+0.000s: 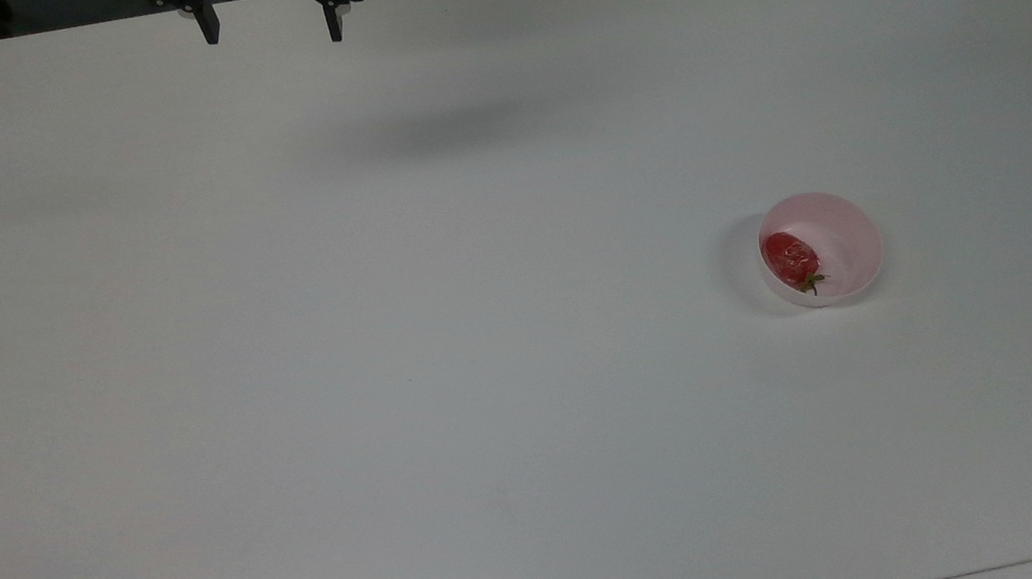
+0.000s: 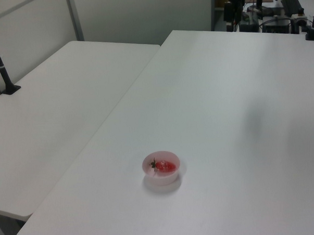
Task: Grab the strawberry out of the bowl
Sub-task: 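Move the open gripper over the pink bowl and lower it toward the strawberry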
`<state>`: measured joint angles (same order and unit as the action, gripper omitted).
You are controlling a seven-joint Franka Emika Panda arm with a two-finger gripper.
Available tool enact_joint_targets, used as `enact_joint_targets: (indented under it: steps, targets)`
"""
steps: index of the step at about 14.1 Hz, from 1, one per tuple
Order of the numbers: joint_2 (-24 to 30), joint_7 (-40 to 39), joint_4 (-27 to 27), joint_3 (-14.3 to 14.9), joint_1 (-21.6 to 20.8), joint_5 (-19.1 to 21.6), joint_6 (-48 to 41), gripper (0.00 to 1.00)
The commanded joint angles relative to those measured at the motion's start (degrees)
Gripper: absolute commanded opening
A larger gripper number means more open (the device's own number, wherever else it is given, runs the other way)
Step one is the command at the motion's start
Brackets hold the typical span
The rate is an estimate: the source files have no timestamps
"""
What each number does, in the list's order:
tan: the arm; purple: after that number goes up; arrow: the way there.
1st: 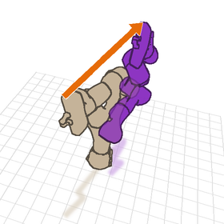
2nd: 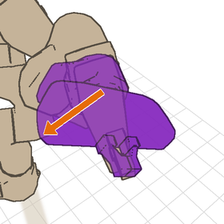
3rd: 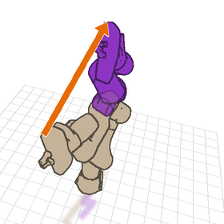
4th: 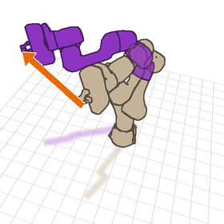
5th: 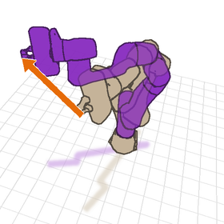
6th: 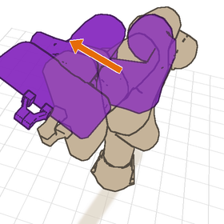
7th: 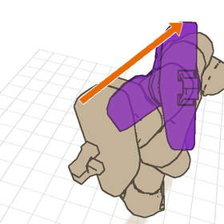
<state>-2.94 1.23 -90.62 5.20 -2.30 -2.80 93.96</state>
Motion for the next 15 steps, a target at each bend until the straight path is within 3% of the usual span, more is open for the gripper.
enact_joint_targets:
  steps: [1,9,13,15]
  targets:
    - [-3.52,-7.05,1.3,6.78,-6.69,2.6,0.43,1.0]
    - [-3.47,-6.77,1.24,7.37,-8.06,2.63,0.26,1.0]
    - [-5.05,-6.5,1.33,16.14,-19.64,2.63,2.09,1.0]
    - [-5.93,-6.24,1.33,16.6,-24.13,2.63,3.42,1.0]
